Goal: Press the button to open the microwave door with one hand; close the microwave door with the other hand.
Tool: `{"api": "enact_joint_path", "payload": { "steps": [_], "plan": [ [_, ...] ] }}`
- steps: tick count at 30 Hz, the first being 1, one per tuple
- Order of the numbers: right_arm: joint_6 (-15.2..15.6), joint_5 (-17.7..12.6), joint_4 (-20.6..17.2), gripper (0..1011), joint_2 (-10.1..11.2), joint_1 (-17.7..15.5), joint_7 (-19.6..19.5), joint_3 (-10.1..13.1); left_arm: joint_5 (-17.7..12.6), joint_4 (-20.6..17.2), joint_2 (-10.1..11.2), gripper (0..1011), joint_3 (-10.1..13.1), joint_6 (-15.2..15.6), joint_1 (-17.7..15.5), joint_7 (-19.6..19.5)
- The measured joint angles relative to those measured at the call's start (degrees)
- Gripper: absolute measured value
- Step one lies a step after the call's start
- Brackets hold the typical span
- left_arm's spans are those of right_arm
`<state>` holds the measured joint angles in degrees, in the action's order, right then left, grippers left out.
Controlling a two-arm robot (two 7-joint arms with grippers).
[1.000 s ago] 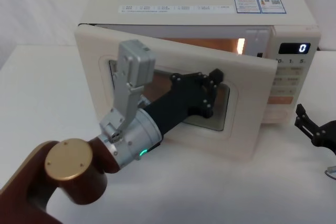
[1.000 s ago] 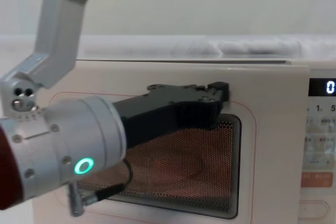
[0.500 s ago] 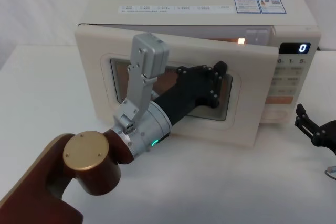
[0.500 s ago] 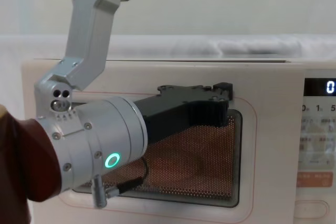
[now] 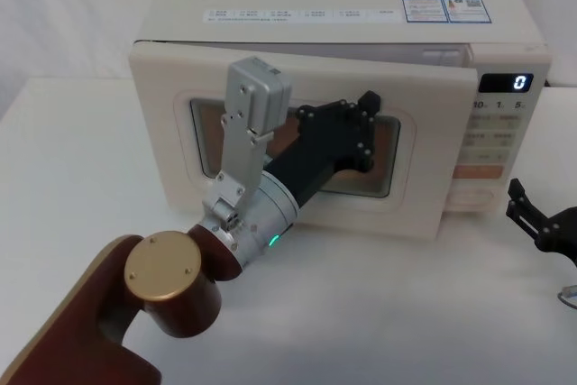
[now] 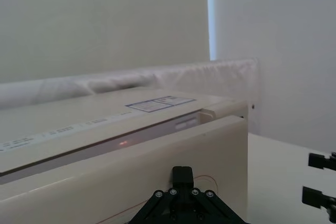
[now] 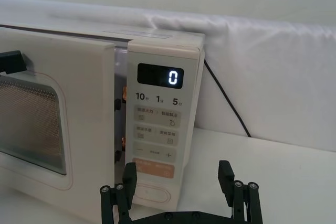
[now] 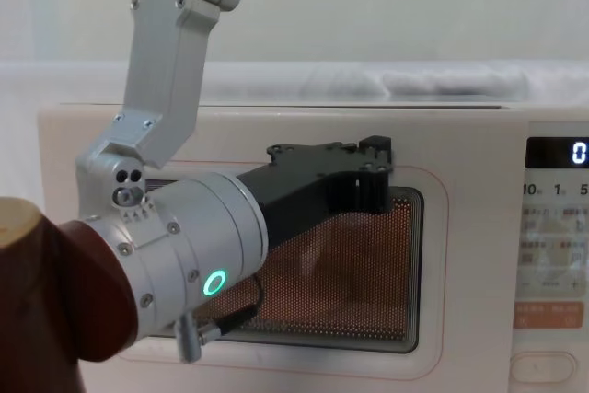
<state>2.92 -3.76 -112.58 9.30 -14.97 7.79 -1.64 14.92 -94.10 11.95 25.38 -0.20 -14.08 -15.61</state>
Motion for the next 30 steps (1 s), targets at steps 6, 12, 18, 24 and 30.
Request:
{"api": "enact_joint_path", "payload": {
  "steps": [6,12,18,24,30],
  "plan": [
    [0.0,0.0,0.0,1002,0.0,0.0,0.0,0.0,-0.67,0.53,-0.97,0,-0.43,-0.6,0.2,0.11],
    [0.01,0.0,0.0,1002,0.0,0.0,0.0,0.0,-1.07,1.44,-1.83,0,-0.68,-0.6,-0.02,-0.2],
    [0.0,0.0,0.0,1002,0.0,0.0,0.0,0.0,-1.31,2.36,-2.44,0,-0.7,-0.31,-0.62,-0.83],
    [0.01,0.0,0.0,1002,0.0,0.0,0.0,0.0,-1.63,2.9,-2.79,0,-0.64,-0.2,-1.08,-1.07],
    [0.0,0.0,0.0,1002,0.0,0.0,0.0,0.0,-2.17,4.02,-3.28,0,-0.56,-0.32,-1.75,-1.12]
  ]
}}
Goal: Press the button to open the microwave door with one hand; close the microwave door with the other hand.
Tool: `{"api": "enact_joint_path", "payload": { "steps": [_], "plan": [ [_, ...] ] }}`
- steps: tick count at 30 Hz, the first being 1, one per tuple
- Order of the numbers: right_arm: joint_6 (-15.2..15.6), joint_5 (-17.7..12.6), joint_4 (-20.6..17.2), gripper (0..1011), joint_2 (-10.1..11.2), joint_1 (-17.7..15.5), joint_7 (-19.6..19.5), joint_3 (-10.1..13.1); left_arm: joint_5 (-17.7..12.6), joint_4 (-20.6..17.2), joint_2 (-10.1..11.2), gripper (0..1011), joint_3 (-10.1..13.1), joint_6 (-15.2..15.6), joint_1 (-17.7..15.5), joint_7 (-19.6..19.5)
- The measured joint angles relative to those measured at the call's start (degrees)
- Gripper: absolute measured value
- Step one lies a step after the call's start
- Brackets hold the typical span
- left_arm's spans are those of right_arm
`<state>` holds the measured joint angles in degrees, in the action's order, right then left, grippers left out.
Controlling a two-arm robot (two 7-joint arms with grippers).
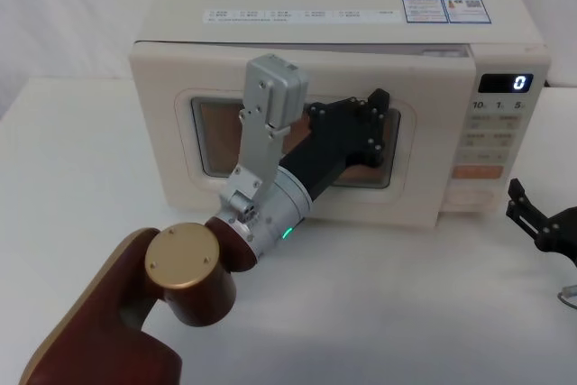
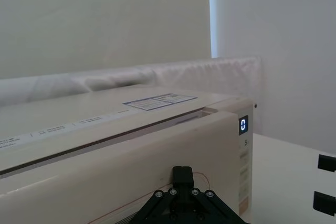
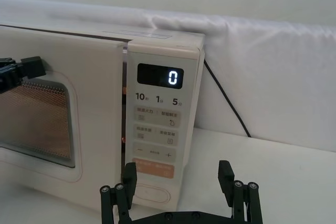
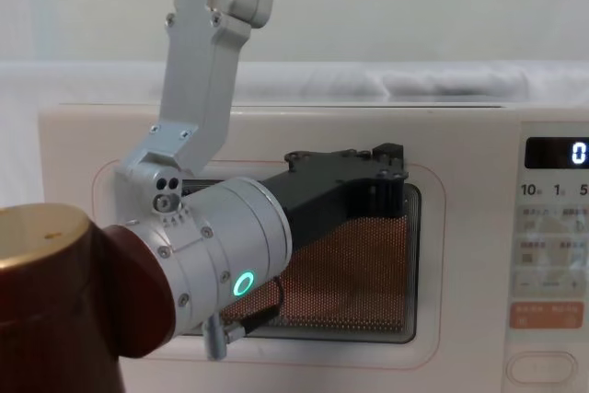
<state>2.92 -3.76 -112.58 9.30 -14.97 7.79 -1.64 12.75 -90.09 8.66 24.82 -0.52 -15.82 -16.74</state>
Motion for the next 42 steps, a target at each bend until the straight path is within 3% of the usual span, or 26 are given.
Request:
{"api": "enact_joint_path", "payload": {
  "steps": [32,37,42],
  "plan": [
    [0.0,0.0,0.0,1002,0.0,0.0,0.0,0.0,-2.12,5.32,-2.45,0,-1.5,-1.6,-2.66,1.18],
    [0.0,0.0,0.0,1002,0.0,0.0,0.0,0.0,-1.73,4.37,-2.25,0,-1.63,-1.16,-2.0,0.72],
    [0.0,0.0,0.0,1002,0.0,0.0,0.0,0.0,-0.92,1.13,-0.83,0,-0.59,-0.3,0.39,-1.05]
  ]
}}
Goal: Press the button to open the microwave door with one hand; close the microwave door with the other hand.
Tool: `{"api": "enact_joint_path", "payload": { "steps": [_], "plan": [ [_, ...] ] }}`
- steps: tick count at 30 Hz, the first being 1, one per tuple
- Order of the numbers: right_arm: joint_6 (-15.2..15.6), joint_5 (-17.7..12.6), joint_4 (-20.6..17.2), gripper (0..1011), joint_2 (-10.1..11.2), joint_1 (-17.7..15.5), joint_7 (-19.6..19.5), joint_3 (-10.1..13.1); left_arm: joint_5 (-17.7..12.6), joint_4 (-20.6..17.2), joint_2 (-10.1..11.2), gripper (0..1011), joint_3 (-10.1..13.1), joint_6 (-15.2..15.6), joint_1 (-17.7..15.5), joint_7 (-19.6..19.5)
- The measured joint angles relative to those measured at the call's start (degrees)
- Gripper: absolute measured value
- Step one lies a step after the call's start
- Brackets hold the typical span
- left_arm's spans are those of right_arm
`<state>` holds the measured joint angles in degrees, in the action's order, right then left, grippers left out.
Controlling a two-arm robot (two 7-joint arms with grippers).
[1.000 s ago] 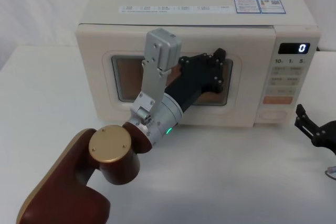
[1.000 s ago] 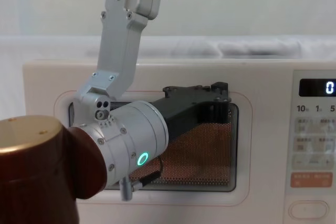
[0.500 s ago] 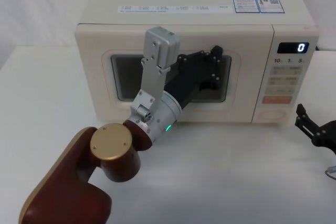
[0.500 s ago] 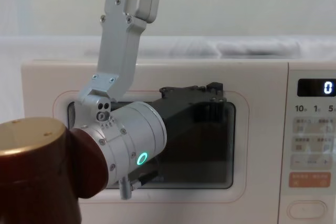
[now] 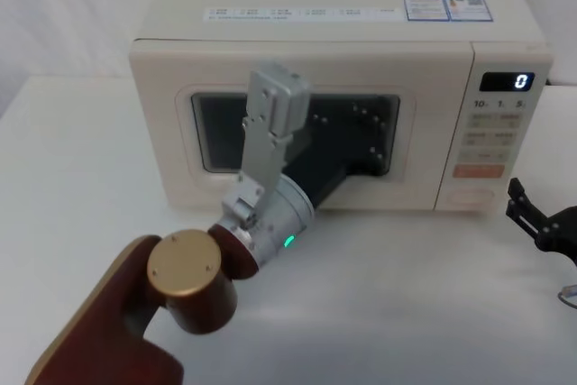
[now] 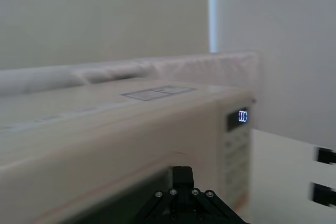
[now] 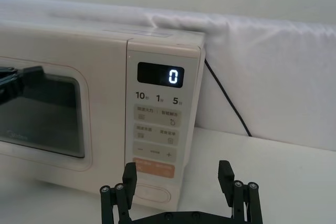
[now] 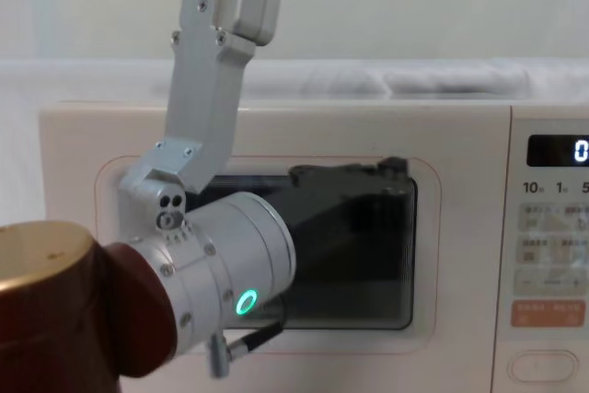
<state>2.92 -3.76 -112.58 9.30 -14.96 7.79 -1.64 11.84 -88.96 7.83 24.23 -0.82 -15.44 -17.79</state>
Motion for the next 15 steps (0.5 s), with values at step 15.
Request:
{"api": "enact_joint_path", "payload": {
  "steps": [15],
  "plan": [
    [0.0,0.0,0.0,1002,0.0,0.0,0.0,0.0,0.4,-7.99,3.71,0,1.89,0.94,6.07,-1.14]
  ]
}}
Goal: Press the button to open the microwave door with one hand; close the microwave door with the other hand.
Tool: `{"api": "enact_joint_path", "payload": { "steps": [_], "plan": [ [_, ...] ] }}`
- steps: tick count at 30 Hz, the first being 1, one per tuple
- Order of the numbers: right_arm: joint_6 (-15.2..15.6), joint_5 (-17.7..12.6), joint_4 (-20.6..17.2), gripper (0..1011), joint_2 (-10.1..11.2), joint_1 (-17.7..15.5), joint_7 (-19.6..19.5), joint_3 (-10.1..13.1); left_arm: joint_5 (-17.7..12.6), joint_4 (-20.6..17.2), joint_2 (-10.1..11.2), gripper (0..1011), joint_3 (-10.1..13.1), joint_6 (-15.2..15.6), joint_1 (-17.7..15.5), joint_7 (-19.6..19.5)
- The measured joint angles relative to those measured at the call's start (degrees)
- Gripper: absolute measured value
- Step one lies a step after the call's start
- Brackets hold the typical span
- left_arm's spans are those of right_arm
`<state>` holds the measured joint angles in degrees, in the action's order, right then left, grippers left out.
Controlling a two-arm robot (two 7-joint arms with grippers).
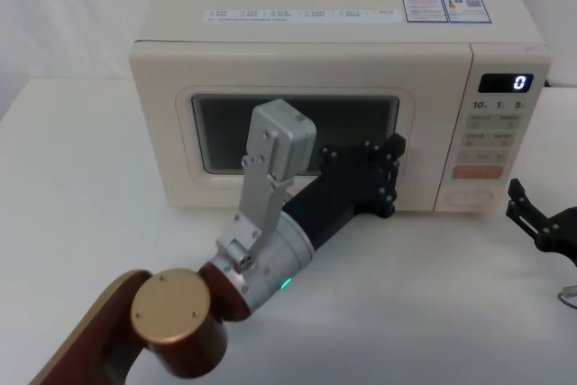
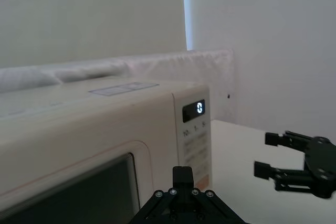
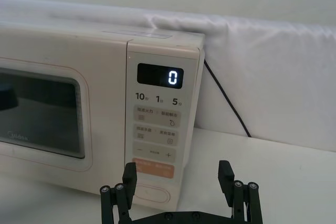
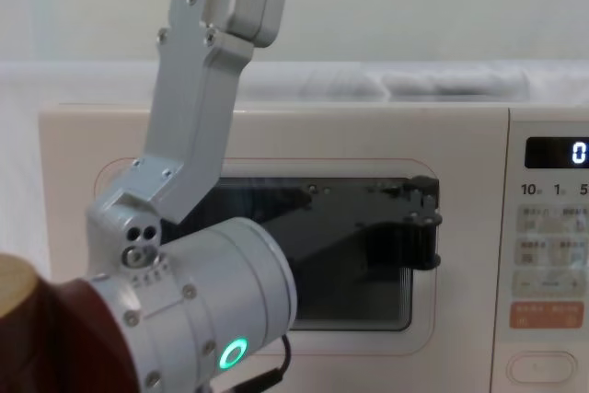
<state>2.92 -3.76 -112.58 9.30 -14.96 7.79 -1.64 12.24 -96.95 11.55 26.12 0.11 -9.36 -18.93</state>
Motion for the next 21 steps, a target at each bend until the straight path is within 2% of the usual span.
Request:
{"api": "enact_joint_path", "payload": {
  "steps": [9,18,21],
  "plan": [
    [0.0,0.0,0.0,1002,0.0,0.0,0.0,0.0,0.5,-4.37,2.13,0,-0.89,1.26,4.09,0.84],
    [0.0,0.0,0.0,1002,0.0,0.0,0.0,0.0,0.66,-9.32,3.82,0,-3.88,1.53,9.39,3.5],
    [0.0,0.0,0.0,1002,0.0,0.0,0.0,0.0,0.49,-11.31,4.16,0,-5.6,1.06,12.18,5.05]
  ]
}}
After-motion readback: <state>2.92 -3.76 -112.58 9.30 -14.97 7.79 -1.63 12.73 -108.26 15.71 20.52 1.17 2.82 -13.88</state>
